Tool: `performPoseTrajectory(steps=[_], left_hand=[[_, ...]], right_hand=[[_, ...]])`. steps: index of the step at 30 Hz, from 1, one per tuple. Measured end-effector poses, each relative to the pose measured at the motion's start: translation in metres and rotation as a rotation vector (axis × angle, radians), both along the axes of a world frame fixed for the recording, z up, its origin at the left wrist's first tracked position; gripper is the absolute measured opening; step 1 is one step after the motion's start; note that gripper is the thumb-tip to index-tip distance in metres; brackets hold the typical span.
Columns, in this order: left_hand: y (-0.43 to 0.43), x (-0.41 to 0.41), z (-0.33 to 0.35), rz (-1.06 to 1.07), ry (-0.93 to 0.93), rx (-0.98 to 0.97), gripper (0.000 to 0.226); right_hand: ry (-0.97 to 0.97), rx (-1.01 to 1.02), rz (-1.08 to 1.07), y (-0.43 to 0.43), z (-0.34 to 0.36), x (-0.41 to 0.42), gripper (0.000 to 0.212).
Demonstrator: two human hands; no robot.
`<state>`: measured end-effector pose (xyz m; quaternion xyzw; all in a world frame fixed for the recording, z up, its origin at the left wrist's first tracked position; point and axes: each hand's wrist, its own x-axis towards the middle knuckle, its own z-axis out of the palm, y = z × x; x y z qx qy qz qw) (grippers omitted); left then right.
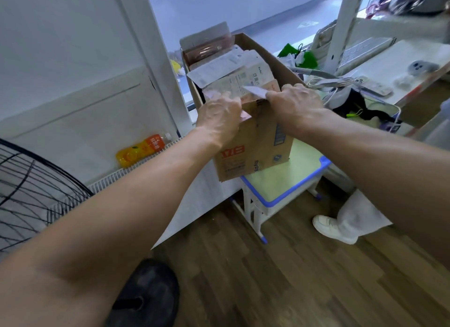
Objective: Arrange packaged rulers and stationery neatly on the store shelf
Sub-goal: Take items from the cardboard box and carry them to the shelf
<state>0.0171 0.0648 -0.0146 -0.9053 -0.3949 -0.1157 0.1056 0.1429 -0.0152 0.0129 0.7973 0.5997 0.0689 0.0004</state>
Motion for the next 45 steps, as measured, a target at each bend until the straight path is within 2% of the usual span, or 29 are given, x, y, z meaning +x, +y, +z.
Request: performPoseTrajectory(steps=[3, 11, 15, 18, 21, 23, 30, 35, 41, 45], left_hand=[[-0.024, 0.005, 0.01, -0.072, -0.036, 0.019, 0.024], [-0.116, 0.018, 0.024, -0.191, 0.035, -0.066, 0.028], [-0.167, 0.035, 0.02, -0.3, 0.177, -0.069, 0.029], [-0.211, 0.055, 0.012, -0.344, 0.261, -0.135, 0.038], [-0.267, 0.081, 0.01, -0.397, 0.335, -0.169, 0.032], [-0.305, 0.098, 0.006, -0.454, 0.363, -0.189, 0.027], [-0.442, 0.161, -0.01, -0.712, 0.43, -0.222, 0.035], [-0.518, 0.197, -0.022, -0.865, 0.509, -0.229, 0.032], [-0.602, 0.23, -0.019, -1.042, 0.466, -0.186, 0.032], [-0.643, 0.248, -0.012, -1.123, 0.414, -0.058, 0.022]], right_hand=[[0.008, 0.025, -0.003, -0.018, 0.005, 0.001, 0.033], [0.017, -0.004, -0.054, -0.114, 0.021, 0.002, 0.031], [0.046, -0.122, -0.142, -0.187, 0.018, 0.008, 0.029], [0.113, -0.217, -0.245, -0.248, 0.013, 0.016, 0.028], [0.132, -0.26, -0.337, -0.311, 0.007, 0.027, 0.025], [0.158, -0.259, -0.415, -0.352, 0.004, 0.035, 0.027], [0.196, -0.246, -0.683, -0.498, 0.002, 0.056, 0.023], [0.246, -0.226, -0.847, -0.585, -0.003, 0.059, 0.025], [0.212, -0.183, -1.049, -0.67, 0.002, 0.066, 0.032], [0.186, -0.156, -1.125, -0.707, 0.007, 0.079, 0.031]])
